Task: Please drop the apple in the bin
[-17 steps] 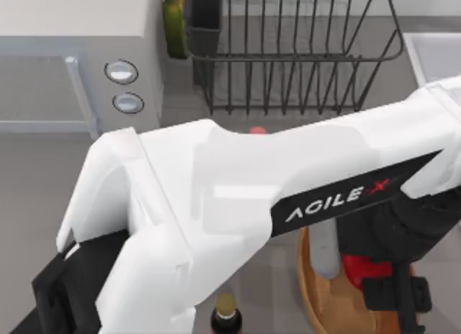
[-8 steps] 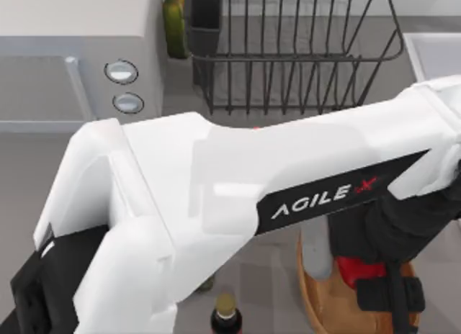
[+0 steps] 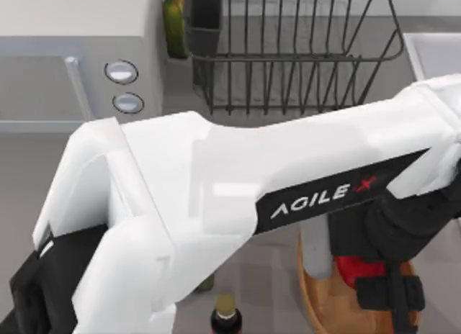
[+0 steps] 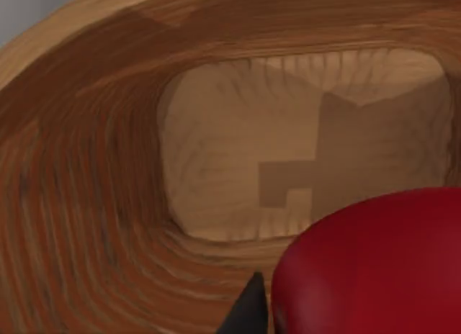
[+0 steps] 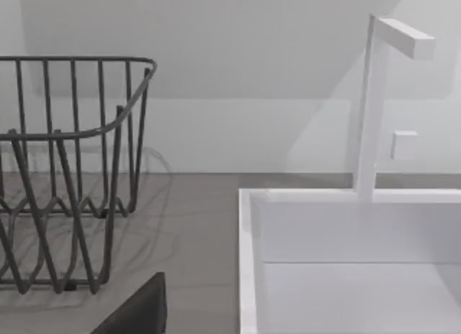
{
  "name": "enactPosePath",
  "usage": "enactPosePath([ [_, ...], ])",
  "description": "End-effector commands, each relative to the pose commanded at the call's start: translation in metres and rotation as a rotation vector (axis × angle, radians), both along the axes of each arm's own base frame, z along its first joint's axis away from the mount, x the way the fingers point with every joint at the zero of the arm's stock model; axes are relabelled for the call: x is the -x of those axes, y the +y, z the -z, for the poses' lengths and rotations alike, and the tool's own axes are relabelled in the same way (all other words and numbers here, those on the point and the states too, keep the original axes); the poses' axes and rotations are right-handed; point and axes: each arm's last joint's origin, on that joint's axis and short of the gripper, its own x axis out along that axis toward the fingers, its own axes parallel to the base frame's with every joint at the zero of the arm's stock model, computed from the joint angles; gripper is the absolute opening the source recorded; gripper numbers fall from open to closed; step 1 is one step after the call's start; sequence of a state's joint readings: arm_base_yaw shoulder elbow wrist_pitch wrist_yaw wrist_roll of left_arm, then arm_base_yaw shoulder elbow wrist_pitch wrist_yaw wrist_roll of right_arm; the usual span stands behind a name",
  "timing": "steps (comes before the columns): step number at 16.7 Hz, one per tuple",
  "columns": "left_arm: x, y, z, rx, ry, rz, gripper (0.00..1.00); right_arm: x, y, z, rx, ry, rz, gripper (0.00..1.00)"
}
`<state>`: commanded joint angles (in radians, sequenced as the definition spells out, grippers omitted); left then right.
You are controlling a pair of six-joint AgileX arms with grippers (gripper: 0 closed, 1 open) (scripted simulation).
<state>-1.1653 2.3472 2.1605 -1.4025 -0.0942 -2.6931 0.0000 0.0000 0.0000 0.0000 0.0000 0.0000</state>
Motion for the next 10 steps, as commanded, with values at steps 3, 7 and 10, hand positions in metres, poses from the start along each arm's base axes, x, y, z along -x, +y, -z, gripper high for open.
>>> enactPosePath([
  [3, 0.0000, 0.0000, 0.0000, 0.000, 0.000, 0.000, 0.90, 0.0000, 0.0000, 0.0000, 0.000, 0.000, 0.000, 1.00],
  [7, 0.0000, 0.0000, 0.0000, 0.000, 0.000, 0.000, 1.00, 0.0000, 0.0000, 0.0000, 0.000, 0.000, 0.000, 1.00],
  [10, 0.0000, 0.0000, 0.0000, 0.000, 0.000, 0.000, 1.00, 0.0000, 0.0000, 0.0000, 0.000, 0.000, 0.000, 1.00],
])
